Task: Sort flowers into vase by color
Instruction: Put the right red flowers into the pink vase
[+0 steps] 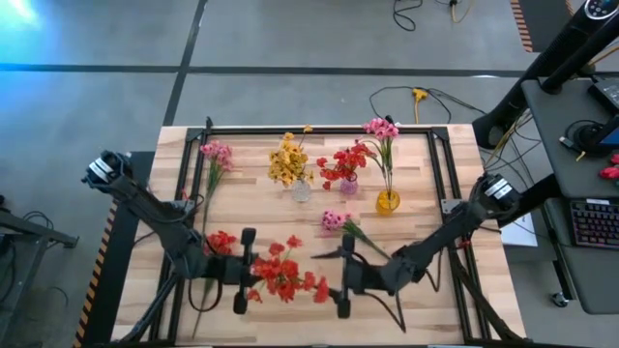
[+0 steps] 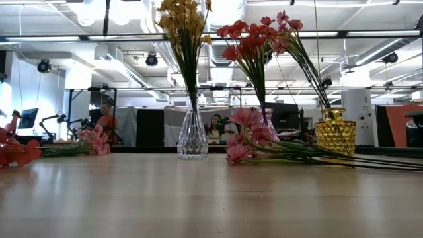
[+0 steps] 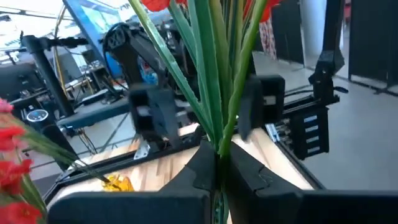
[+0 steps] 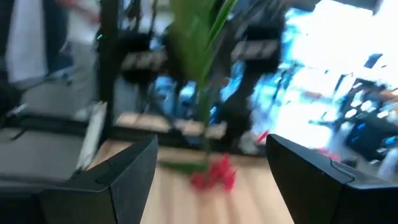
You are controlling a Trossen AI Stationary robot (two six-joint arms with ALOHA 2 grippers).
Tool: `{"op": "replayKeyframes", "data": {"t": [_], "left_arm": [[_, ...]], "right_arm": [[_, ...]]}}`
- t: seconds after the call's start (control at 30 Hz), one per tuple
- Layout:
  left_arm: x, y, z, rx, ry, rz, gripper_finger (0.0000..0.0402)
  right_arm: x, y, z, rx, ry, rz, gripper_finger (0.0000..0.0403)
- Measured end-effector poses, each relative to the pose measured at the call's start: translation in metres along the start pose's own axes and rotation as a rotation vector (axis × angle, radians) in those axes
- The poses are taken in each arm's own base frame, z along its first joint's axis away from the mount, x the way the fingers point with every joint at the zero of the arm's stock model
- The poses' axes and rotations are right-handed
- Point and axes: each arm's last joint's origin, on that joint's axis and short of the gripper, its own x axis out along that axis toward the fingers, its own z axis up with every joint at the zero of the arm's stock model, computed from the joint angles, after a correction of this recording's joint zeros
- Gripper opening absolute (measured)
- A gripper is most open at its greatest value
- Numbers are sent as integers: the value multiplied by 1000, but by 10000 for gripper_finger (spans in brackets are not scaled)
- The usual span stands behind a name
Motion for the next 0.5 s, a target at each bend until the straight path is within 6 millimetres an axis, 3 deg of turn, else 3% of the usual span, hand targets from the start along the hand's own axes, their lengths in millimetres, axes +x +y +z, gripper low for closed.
{"op": "replayKeyframes", "data": {"t": [0.17, 0.3, 0.5], "left_arm": [[-4, 0, -18, -4, -5, 6, 0], [0, 6, -21, -4, -1, 50, 0], [5, 14, -19, -2, -5, 82, 0]], "right_arm": [[16, -23, 2, 20, -65, -42, 290], [36, -40, 6, 90, -98, 124, 289], [49, -52, 7, 79, -62, 138, 286]]}}
